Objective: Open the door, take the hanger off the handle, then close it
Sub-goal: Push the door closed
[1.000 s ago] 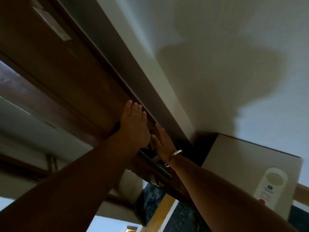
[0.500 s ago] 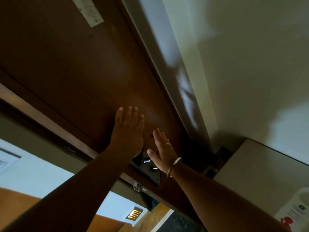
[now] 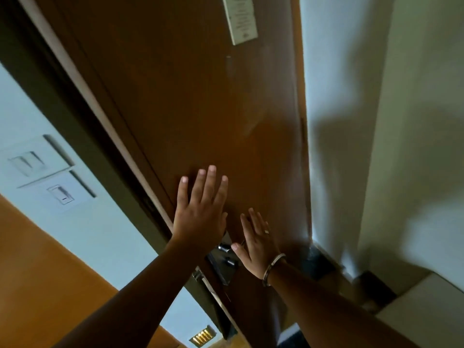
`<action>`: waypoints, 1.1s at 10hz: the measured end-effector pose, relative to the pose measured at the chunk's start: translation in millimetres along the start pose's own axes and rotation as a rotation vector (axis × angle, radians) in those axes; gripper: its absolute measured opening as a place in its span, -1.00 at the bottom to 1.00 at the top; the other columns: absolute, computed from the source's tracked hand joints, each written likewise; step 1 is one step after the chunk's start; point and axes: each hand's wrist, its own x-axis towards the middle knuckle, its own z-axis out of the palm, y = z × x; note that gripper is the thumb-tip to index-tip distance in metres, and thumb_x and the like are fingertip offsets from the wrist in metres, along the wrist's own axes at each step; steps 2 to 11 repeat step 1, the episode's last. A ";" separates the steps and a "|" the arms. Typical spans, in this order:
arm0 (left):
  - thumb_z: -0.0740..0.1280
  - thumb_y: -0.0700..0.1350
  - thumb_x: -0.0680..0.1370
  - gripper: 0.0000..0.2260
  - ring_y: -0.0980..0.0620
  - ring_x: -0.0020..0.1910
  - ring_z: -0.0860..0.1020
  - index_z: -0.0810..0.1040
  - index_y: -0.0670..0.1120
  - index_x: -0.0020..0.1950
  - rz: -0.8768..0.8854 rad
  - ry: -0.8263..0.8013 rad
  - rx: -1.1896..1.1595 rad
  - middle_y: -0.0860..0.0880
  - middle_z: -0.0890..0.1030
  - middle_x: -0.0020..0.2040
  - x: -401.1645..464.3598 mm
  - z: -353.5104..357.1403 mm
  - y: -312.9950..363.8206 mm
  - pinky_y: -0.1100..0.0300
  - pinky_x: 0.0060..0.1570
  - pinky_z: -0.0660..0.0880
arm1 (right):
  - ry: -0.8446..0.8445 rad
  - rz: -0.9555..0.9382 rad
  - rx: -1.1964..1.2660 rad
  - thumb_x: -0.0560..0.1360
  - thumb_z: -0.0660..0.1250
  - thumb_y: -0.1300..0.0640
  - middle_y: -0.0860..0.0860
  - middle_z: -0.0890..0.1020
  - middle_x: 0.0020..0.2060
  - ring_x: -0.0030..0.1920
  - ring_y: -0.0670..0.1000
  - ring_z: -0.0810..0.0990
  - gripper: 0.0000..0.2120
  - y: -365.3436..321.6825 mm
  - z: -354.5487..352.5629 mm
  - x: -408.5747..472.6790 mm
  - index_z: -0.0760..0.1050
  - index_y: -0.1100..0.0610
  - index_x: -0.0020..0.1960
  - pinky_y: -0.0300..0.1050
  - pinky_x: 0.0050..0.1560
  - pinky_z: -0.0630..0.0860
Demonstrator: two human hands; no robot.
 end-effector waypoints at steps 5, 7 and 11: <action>0.27 0.15 0.53 -0.30 -0.23 0.56 0.07 0.13 -0.07 0.59 -0.096 -0.004 -0.023 -0.23 0.07 0.59 -3.9 23.8 -32.1 -0.23 0.46 -0.11 | -0.035 -0.039 -0.075 0.51 -0.11 -0.37 0.10 -0.05 0.57 0.56 0.15 -0.07 -0.23 -20.6 9.5 27.7 -0.10 0.04 0.57 0.19 0.51 -0.01; 0.27 0.15 0.53 -0.30 -0.23 0.56 0.07 0.13 -0.07 0.59 -0.096 -0.004 -0.023 -0.23 0.07 0.59 -3.9 23.8 -32.1 -0.23 0.46 -0.11 | -0.035 -0.039 -0.075 0.51 -0.11 -0.37 0.10 -0.05 0.57 0.56 0.15 -0.07 -0.23 -20.6 9.5 27.7 -0.10 0.04 0.57 0.19 0.51 -0.01; 0.27 0.15 0.53 -0.30 -0.23 0.56 0.07 0.13 -0.07 0.59 -0.096 -0.004 -0.023 -0.23 0.07 0.59 -3.9 23.8 -32.1 -0.23 0.46 -0.11 | -0.035 -0.039 -0.075 0.51 -0.11 -0.37 0.10 -0.05 0.57 0.56 0.15 -0.07 -0.23 -20.6 9.5 27.7 -0.10 0.04 0.57 0.19 0.51 -0.01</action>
